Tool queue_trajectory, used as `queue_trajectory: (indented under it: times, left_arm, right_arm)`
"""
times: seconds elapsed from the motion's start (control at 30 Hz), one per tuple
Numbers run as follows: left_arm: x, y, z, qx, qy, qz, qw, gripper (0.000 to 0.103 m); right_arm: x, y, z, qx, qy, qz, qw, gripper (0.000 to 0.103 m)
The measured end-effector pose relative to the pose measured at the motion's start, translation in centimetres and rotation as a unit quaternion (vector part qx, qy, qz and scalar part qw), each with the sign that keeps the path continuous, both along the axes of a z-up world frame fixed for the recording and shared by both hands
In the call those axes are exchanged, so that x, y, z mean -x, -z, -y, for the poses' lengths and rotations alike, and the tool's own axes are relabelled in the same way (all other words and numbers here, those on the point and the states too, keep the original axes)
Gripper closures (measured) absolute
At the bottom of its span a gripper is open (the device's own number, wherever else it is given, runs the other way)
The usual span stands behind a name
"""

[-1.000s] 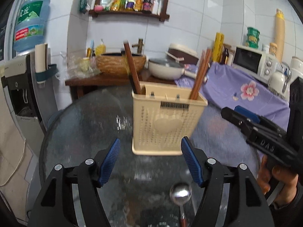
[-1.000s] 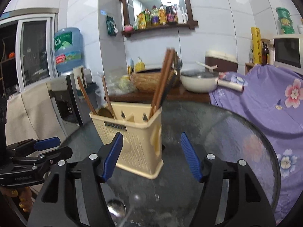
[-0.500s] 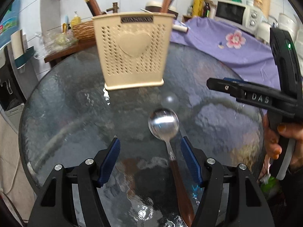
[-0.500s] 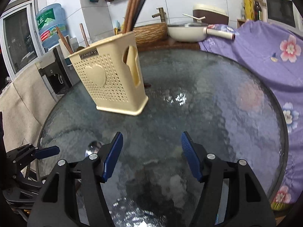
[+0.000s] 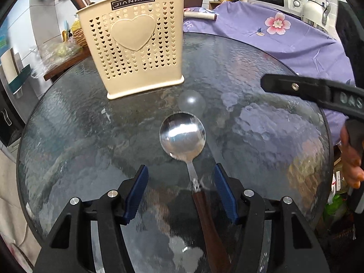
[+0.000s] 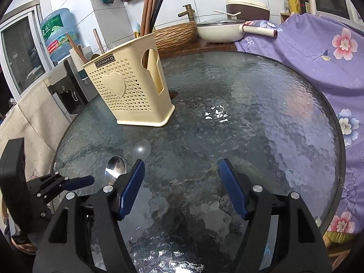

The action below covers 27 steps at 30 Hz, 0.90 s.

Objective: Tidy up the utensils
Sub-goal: 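Move both open tools down to the remaining spoons on the table, then grasp the wooden-handled steel spoon with the left tool while the right tool grasps the clear plastic spoon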

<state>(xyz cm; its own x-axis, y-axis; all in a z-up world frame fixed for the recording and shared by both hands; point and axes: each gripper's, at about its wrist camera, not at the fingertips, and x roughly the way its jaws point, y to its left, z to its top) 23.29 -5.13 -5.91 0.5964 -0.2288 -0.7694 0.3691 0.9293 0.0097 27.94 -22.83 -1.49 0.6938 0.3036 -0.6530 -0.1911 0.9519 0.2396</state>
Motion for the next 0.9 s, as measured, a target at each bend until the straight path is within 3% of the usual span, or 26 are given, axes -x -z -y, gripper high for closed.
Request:
queue_trajectory:
  times: [0.3, 0.43, 0.6, 0.9]
  left_arm:
    - [-2.2, -0.1, 1.5, 0.006, -0.002, -0.003, 1.0000, 0.048]
    - [-2.6, -0.1, 1.5, 0.007, -0.014, 0.004, 0.9999, 0.057]
    - [-2.6, -0.1, 1.4, 0.013, -0.024, 0.005, 0.9996, 0.057]
    - [-2.3, -1.5, -1.0, 0.066, -0.044, 0.006, 0.9969, 0.057]
  right_arm:
    - [-0.2, 0.7, 0.4, -0.015, 0.004, -0.022, 1.000, 0.034]
    - [-0.4, 0.9, 0.5, -0.015, 0.009, -0.028, 0.999, 0.034]
    - [-0.6, 1.2, 0.1, -0.011, 0.007, -0.037, 0.999, 0.034]
    - [-1.5, 1.2, -2.5, 0.026, -0.026, -0.040, 0.999, 0.034]
